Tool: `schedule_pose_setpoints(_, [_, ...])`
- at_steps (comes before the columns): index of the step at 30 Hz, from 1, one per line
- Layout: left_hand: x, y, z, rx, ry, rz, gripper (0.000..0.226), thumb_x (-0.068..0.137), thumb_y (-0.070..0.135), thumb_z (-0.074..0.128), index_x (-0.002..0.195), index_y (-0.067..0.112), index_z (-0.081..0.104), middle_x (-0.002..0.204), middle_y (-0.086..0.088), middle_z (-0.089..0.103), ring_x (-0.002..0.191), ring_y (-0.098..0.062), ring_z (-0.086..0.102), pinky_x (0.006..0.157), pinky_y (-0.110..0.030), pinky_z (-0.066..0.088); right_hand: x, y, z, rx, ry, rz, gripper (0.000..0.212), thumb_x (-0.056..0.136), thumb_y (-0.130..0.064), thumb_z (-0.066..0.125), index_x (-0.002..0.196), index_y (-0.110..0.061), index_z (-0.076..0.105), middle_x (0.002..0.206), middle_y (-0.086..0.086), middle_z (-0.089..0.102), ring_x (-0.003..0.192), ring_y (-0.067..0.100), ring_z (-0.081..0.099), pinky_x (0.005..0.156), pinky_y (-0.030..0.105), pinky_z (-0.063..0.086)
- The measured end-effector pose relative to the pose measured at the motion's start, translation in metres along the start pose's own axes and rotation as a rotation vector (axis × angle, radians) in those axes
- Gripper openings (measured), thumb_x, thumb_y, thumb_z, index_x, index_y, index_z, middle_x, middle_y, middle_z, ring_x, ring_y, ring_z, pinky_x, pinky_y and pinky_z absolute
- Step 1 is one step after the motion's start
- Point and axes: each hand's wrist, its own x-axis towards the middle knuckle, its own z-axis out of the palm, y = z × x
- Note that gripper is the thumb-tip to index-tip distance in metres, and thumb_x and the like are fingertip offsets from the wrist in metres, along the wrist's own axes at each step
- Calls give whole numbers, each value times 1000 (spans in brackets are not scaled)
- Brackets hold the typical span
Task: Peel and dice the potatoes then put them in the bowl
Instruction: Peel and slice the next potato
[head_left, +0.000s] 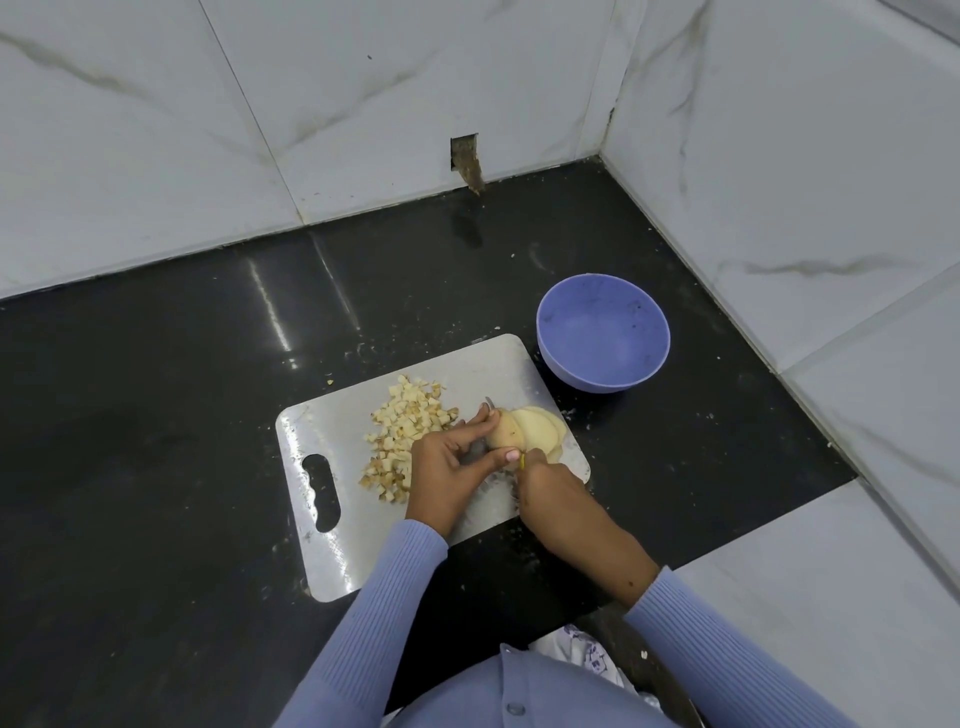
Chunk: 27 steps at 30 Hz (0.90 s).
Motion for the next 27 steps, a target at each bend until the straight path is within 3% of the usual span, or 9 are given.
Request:
schedule_pose_setpoints(5, [0, -1, 1, 28, 6, 7, 52, 64, 4, 83, 109, 23, 66, 128, -8, 59, 120, -3, 53, 110, -39, 37, -13, 14, 11, -20, 5, 9, 24, 102, -21, 29, 115, -4, 40, 102, 18, 57, 95, 34, 55, 69, 33, 35])
schedule_pose_setpoints(11, [-1, -4, 4, -7, 13, -4, 50, 65, 2, 82, 109, 21, 67, 128, -10, 59, 123, -6, 51, 110, -42, 37, 3, 5, 3, -29, -14, -19, 24, 95, -5, 32, 117, -3, 40, 75, 0, 37, 74, 20, 45, 66, 32, 35])
schedule_pose_setpoints(16, [-1, -5, 6, 27, 31, 9, 51, 65, 3, 83, 112, 17, 66, 128, -7, 60, 122, -4, 52, 109, -41, 38, -6, 16, 5, 26, -22, -36, 14, 100, -15, 30, 104, -7, 41, 73, 0, 37, 64, 12, 39, 55, 28, 31])
schedule_pose_setpoints(20, [-1, -5, 7, 41, 41, 17, 52, 65, 6, 83, 113, 19, 66, 128, -4, 60, 121, -4, 53, 109, -40, 39, -25, 33, 12, 16, -73, 4, 21, 103, -27, 29, 91, -11, 35, 85, 7, 44, 77, 22, 45, 67, 32, 33])
schedule_pose_setpoints(27, [-2, -4, 3, 14, 39, 16, 53, 63, 6, 84, 111, 19, 66, 125, -2, 62, 118, -5, 56, 106, -37, 42, -45, 49, 8, 4, -109, 47, 21, 103, -28, 32, 92, -11, 36, 90, 10, 47, 79, 22, 45, 67, 28, 32])
